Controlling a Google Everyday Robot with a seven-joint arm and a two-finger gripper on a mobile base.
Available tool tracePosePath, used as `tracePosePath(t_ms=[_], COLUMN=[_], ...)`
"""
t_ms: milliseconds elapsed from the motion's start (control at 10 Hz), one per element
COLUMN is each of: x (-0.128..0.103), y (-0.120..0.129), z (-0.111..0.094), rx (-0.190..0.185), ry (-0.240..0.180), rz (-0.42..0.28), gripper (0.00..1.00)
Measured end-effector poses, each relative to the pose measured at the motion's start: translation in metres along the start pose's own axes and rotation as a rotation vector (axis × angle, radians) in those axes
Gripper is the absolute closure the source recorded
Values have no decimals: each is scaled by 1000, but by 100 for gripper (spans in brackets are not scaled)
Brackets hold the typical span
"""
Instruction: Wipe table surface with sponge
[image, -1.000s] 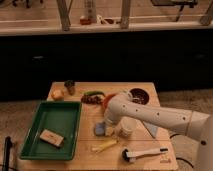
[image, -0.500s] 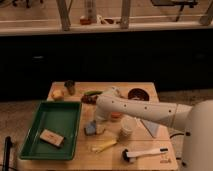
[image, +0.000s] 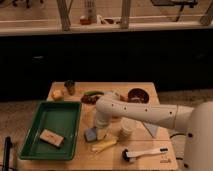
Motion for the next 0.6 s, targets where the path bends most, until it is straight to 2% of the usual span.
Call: tracePosePath(t_ms=[200, 300, 600], x=[25, 30, 40], y=[6, 3, -34], z=[-11, -14, -21], rx=[22, 35, 81], ry=[24, 29, 39], rz=[41, 52, 64], gripper=[100, 100, 100])
